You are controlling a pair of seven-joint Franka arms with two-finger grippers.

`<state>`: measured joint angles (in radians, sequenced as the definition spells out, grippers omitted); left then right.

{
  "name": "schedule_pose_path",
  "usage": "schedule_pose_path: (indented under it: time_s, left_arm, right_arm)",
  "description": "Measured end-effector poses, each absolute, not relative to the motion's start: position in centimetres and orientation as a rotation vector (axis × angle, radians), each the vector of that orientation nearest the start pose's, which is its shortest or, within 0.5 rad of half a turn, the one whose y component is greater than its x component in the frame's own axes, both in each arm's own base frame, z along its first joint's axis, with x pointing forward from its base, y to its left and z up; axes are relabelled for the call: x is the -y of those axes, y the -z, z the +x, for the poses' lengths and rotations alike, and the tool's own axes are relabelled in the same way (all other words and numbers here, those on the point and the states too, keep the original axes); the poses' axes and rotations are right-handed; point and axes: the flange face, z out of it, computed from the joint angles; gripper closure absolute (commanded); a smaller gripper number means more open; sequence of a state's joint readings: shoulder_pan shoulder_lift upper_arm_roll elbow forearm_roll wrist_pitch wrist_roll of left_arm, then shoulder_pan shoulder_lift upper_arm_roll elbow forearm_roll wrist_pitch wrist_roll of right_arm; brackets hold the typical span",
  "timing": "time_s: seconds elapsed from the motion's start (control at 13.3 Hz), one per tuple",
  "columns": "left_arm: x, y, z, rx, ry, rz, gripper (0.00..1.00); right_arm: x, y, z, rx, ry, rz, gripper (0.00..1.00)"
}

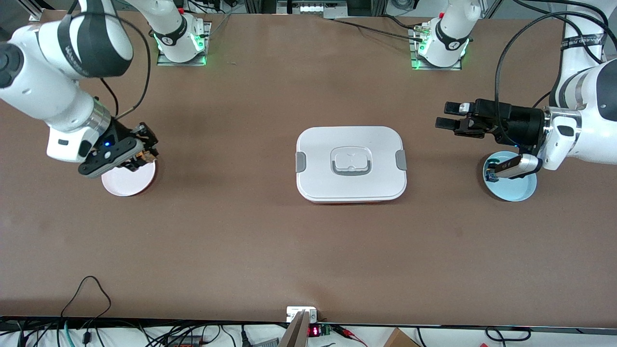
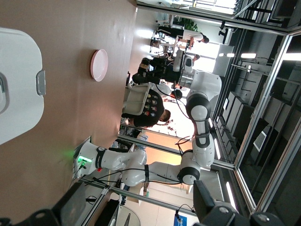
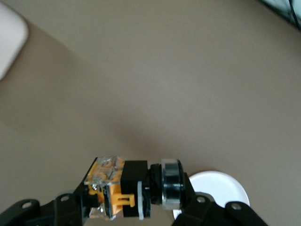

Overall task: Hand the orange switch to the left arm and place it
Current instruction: 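Lift the switch with the right gripper while the left gripper approaches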

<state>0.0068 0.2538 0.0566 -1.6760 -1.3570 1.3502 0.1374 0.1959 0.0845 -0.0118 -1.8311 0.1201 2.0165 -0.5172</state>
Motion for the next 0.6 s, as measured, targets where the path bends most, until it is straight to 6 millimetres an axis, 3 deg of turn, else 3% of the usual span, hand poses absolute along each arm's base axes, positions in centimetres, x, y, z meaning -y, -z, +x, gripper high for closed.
schedule_pose_path:
  time_s: [0.15,0.3,0.6]
  left_arm:
    - [8.9,-51.5,60.5,-0.136,0.443,1.686,0.0]
    - [9.5,-51.6,60.4,-0.194,0.504,1.677,0.0]
    - [10.3,-51.2,60.4,-0.213,0.542,1.674,0.0]
  right_arm:
    - [-14.7,-51.4,58.3,1.068,0.28,-2.699,0.98]
    - [-16.8,-52.1,58.1,1.142,0.367,-2.484,0.98]
    - [-19.2,-50.5,58.8,1.283,0.571,-2.07,0.98]
